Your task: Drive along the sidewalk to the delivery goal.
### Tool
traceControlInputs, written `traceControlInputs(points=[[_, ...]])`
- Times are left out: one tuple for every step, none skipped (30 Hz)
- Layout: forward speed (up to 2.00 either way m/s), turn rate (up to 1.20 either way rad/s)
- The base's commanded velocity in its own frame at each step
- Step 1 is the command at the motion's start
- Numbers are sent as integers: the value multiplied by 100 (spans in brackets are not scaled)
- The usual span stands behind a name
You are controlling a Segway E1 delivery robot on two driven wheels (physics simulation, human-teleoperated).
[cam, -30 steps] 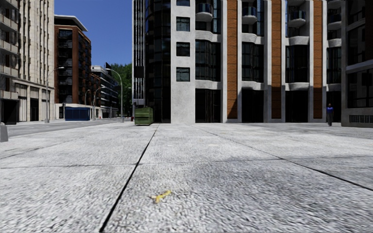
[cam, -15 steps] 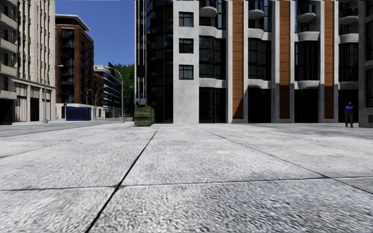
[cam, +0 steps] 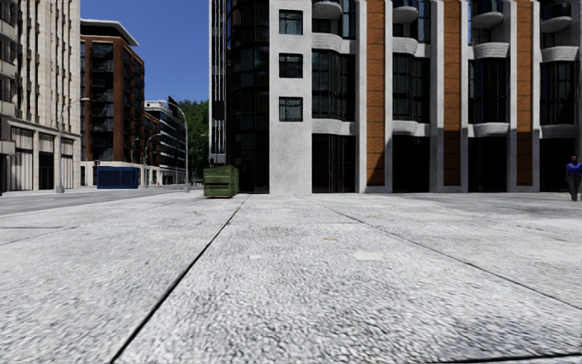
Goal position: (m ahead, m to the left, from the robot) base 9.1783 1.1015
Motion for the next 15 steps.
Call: traceControlInputs(points=[[200, 59], [200, 59], [200, 70], [200, 73], [200, 68], [200, 68], [200, 16], [200, 6], [200, 3], [200, 2], [200, 1], [200, 1], [200, 1], [200, 1], [200, 1]])
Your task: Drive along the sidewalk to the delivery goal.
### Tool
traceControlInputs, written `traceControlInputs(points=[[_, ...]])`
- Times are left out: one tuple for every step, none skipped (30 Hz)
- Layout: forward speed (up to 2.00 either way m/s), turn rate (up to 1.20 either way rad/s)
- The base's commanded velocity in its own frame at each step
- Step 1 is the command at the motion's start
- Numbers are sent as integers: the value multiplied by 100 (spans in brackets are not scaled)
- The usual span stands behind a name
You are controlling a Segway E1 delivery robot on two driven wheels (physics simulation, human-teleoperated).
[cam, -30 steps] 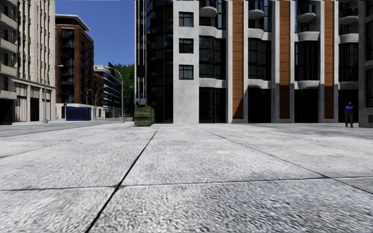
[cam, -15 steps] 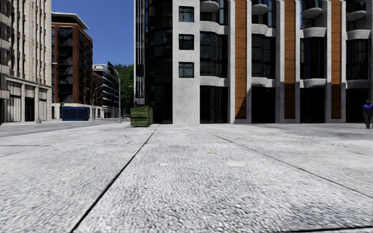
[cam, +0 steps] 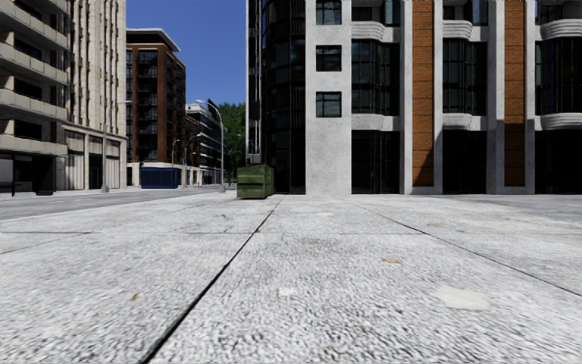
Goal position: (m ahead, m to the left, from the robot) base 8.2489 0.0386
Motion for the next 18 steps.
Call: traceControlInputs(points=[[200, 1], [200, 1], [200, 1], [200, 1], [200, 1], [200, 4], [200, 16], [200, 24], [200, 29], [200, 29], [200, 32], [200, 32], [200, 31], [200, 8], [200, 0], [200, 0], [200, 0], [200, 0]])
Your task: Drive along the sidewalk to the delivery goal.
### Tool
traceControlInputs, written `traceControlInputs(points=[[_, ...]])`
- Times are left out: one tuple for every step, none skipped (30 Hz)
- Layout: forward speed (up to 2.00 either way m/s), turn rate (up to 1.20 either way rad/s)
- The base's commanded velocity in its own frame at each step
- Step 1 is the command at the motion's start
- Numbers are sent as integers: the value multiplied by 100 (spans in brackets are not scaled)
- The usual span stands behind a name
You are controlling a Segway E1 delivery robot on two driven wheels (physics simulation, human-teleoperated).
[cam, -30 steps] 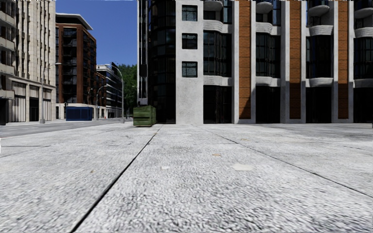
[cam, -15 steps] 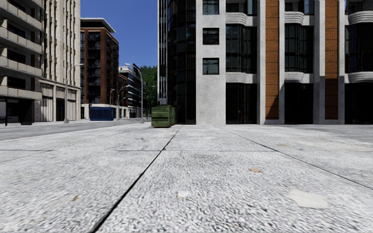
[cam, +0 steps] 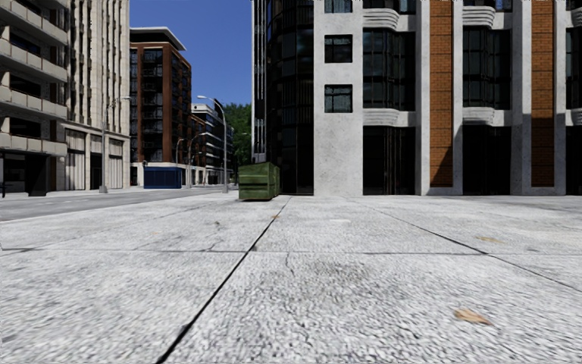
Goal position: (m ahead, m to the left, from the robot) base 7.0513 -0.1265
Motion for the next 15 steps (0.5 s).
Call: traceControlInputs(points=[[200, 0], [200, 0], [200, 0], [200, 0], [200, 0], [200, 0], [200, 0], [200, 0], [200, 0], [200, 0], [200, 0], [200, 0], [200, 0], [200, 0], [200, 0]])
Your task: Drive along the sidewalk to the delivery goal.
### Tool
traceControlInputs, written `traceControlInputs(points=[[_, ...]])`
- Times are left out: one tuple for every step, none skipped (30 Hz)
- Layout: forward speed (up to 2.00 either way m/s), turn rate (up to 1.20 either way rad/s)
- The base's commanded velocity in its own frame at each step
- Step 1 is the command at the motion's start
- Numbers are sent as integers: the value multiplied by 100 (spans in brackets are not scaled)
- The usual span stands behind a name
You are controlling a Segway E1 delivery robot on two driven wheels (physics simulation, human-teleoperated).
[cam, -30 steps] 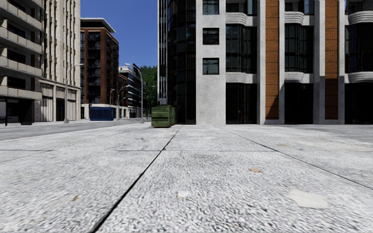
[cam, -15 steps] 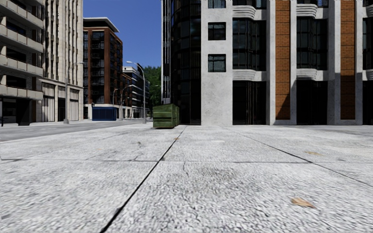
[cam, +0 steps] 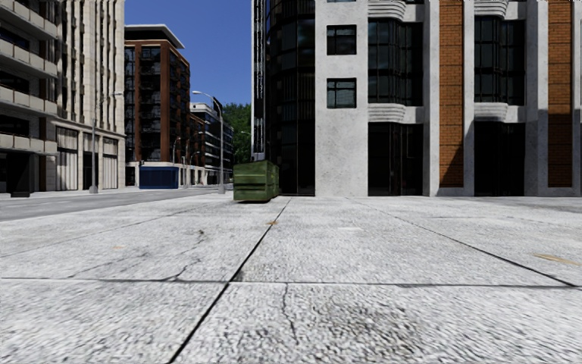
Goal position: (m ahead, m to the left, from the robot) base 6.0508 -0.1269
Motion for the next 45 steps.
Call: traceControlInputs(points=[[200, 0], [200, 0], [200, 0], [200, 0], [200, 0], [200, 0], [200, 0], [200, 0], [200, 0], [200, 0], [200, 0], [200, 0], [200, 0], [200, 0], [200, 0], [200, 0], [200, 0], [200, 0], [200, 0], [200, 0], [200, 0], [200, 0], [200, 0], [200, 0], [200, 0], [200, 0], [200, 0], [200, 0], [200, 0], [200, 0], [200, 0], [200, 0], [200, 0], [200, 0], [200, 0], [200, 0], [200, 0], [200, 0], [200, 0], [200, 0], [200, 0], [200, 0], [200, 0], [200, 0], [200, 0]])
